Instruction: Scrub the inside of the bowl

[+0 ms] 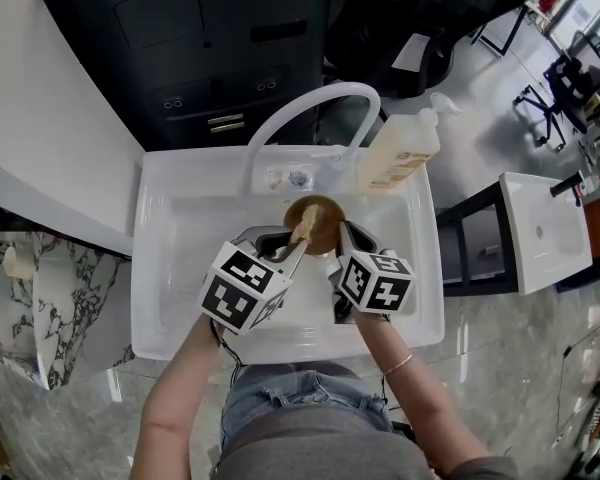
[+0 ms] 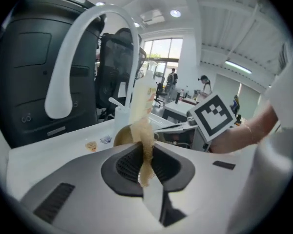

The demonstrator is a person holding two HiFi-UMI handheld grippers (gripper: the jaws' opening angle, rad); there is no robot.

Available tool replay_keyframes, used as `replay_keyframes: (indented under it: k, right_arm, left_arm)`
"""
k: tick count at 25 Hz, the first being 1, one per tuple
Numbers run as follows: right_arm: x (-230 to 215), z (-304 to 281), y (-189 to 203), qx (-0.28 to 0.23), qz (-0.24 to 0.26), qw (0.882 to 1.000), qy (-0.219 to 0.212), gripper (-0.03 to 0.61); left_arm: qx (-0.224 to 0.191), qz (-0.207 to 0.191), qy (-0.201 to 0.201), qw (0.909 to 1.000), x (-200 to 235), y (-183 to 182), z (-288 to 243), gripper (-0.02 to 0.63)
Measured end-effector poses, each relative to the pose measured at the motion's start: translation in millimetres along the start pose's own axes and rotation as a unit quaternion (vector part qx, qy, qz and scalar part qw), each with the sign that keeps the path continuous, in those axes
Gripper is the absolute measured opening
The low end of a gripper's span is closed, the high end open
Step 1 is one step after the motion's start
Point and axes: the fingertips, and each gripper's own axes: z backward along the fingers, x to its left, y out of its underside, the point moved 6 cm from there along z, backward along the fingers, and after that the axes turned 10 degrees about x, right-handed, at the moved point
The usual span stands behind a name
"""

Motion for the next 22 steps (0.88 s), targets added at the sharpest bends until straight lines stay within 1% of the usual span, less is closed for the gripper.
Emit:
replay_keyframes:
  k: [4,8,10,13,16,19,22]
  right_arm:
    - [5,-1,1,0.005,0.011,1.000,-0.005,0.018]
    - [12,0,1,0.010,0.042,0.999,-0.008,0.018]
    - [17,3,2,0.010,0.064,0.998,-0.012,0.018]
    - [25,9,3,0.005,0.096,0.995,-0.016,0.018]
    - [28,14,3,-0.001,0.115,0.993,-0.014,0.018]
    - [24,17,4,0.001,0.118,0.993,-0.011,0.018]
    - [18,18,4,0.003,0.114,0.993,-0.005,0.018]
  left_arm:
    - [0.050,-0.057,0.029,0.9967,-8,-2,-12,0.046]
    - [0.103,-0.110,0.044,0.9877,-13,1,-25,0.046]
    - [0.120,-0.123,0.054,0.9836,-14,1,-30,0.046]
    - [0.139,-0.129,0.060,0.9800,-15,-2,-35,0.046]
    - [0.147,-0.131,0.053,0.9790,-11,-4,-40,0.046]
    - [0.136,-0.115,0.049,0.9828,-5,-5,-46,0.046]
    - [0.127,-0.081,0.033,0.9880,3,-8,-44,0.046]
